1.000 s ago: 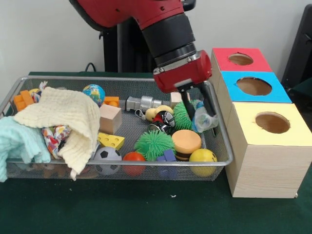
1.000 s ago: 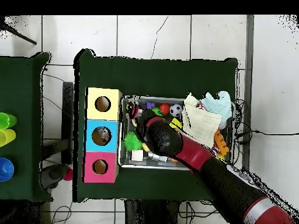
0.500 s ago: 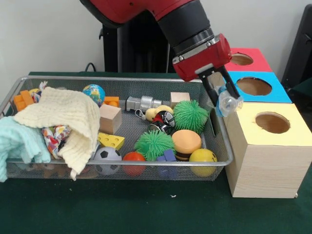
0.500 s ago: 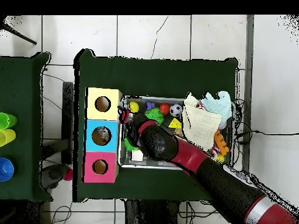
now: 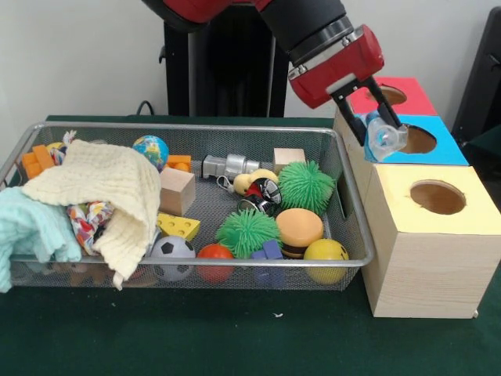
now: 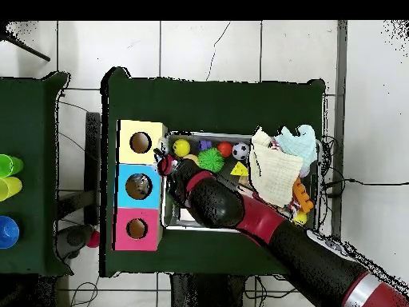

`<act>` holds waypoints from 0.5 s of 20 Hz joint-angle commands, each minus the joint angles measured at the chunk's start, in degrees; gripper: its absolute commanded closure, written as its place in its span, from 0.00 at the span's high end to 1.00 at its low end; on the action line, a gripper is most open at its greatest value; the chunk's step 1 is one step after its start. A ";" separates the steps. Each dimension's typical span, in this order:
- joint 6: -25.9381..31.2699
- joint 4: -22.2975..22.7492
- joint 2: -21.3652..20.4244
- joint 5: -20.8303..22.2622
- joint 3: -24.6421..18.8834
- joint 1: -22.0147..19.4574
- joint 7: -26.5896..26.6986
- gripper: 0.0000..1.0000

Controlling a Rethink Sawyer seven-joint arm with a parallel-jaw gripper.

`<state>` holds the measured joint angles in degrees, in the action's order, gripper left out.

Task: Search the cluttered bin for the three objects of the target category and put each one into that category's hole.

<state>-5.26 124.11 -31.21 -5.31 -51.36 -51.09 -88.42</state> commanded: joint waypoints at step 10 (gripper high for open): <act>-10.72 0.88 2.72 3.77 -3.69 1.92 -16.21 0.00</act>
<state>-10.76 125.04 -30.05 -2.53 -53.14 -50.43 -88.42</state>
